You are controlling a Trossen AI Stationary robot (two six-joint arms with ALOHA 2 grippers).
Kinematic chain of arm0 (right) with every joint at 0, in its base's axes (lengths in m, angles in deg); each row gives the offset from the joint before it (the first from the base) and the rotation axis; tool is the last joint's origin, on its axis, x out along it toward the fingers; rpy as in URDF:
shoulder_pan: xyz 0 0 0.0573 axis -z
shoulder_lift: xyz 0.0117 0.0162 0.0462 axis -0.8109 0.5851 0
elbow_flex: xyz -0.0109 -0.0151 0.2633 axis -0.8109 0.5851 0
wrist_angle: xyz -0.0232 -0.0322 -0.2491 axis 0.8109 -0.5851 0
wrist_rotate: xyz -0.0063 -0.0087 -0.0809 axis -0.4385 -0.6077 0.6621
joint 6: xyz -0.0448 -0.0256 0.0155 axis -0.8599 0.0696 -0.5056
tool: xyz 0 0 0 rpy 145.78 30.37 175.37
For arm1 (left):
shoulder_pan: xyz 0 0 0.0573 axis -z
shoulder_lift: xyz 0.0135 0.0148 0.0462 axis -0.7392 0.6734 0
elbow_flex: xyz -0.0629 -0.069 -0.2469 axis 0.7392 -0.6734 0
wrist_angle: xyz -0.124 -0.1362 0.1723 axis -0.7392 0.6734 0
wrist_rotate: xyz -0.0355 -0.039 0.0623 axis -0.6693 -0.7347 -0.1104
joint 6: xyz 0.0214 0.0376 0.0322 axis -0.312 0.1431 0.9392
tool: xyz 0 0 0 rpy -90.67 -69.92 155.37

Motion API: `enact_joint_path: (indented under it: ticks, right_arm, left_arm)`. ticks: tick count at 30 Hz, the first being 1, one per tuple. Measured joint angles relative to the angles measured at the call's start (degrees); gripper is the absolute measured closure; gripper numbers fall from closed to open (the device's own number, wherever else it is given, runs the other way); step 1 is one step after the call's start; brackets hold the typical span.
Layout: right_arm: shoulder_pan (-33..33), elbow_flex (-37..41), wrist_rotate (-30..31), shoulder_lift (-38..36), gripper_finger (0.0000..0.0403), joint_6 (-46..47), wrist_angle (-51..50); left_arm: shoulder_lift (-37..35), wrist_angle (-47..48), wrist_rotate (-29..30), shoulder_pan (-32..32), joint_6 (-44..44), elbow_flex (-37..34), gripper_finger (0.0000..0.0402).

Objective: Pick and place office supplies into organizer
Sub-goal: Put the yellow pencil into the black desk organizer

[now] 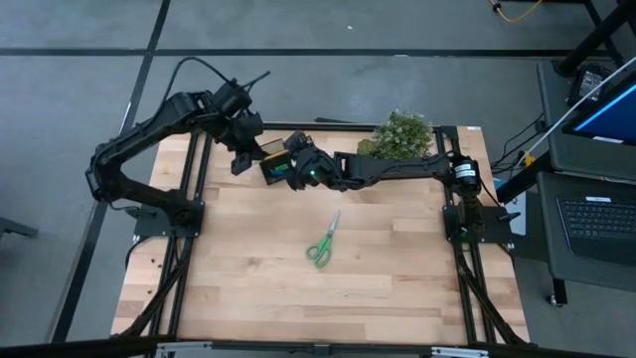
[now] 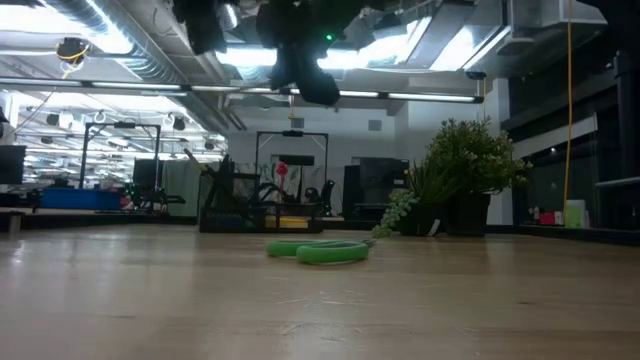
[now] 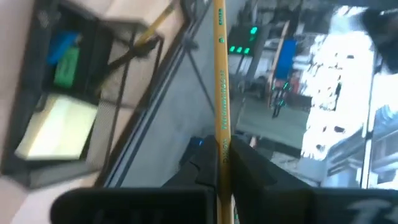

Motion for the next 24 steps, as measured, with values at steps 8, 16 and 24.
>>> enact_joint_path:
  ticks: [8,16,24]
  right_arm:
    - [0.0,0.0,0.9,0.0,0.0377,14.2,-3.4]
    - [3.6,0.0,-10.6,0.0,0.0377,33.3,-1.4]
    - [10.1,0.0,-34.5,0.0,0.0377,43.8,13.0]
  left_arm:
    - [-2.1,-5.8,1.1,0.1,5.4,3.0,0.0323]
    - [-8.5,-12.8,-0.5,0.1,8.4,1.0,0.0340]
    - [-15.6,-17.1,-0.6,0.2,6.9,-5.7,0.0347]
